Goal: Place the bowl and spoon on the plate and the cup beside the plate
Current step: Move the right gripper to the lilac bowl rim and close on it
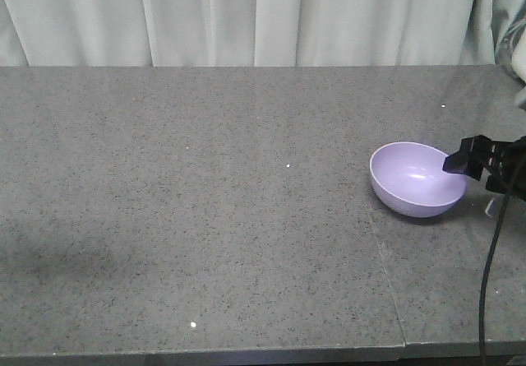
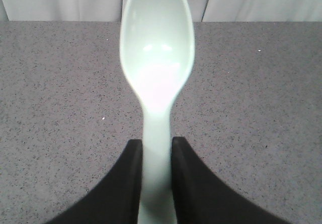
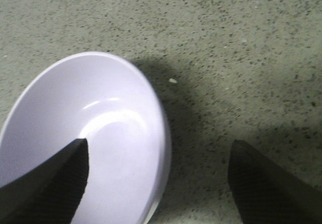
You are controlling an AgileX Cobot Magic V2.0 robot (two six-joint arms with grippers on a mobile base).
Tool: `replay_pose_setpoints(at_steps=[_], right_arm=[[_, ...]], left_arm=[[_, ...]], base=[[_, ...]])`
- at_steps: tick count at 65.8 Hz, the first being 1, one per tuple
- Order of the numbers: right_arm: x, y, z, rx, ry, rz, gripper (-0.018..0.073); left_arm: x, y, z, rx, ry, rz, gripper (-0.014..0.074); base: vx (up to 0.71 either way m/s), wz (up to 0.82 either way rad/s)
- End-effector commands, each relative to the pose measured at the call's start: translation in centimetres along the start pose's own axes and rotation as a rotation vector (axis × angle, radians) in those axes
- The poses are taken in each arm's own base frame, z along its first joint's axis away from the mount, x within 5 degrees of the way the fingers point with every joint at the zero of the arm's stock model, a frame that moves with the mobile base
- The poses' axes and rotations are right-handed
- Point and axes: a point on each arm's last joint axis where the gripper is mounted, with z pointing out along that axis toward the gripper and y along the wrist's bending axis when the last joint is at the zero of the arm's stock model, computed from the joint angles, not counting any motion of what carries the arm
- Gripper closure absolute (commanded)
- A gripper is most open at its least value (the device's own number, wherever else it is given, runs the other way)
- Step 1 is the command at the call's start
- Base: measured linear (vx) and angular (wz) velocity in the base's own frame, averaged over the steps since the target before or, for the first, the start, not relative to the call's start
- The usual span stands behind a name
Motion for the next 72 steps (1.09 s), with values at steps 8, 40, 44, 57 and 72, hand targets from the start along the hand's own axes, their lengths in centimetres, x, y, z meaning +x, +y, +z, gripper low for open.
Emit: replay_pose_setpoints(at_steps=[8, 40, 44, 57, 72], right_arm=[[-1.4, 2.2, 0.3, 0.021, -0.096, -0.096, -0.0001], [-1.1, 2.1, 2.2, 0.047, -0.085, -0.096, 0.0002], [-1.0, 2.1, 2.3, 0.045, -0.074, -0.097, 0.0017], [-0.7, 2.1, 2.4, 0.042, -0.046, -0.125, 0.0173], [-0.8, 2.0, 2.4, 0.047, -0.055, -0.123, 0.0531]], left_arm=[[-1.1, -0.5, -1.2, 0.028, -0.099, -0.008, 0.0603], [-0.8, -0.5, -1.2, 0.026, -0.073, -0.008, 0.0603], [-0.8, -0.5, -1.2, 0.026, -0.074, -0.008, 0.0603], [-0.9, -0.5, -1.2, 0.026, -0.075, -0.008, 0.0603], [-0.9, -0.5, -1.2, 0.026, -0.075, -0.008, 0.0603]], base=[[0.00, 0.00], [0.00, 0.00], [0.00, 0.00], [0.00, 0.00], [0.00, 0.00]])
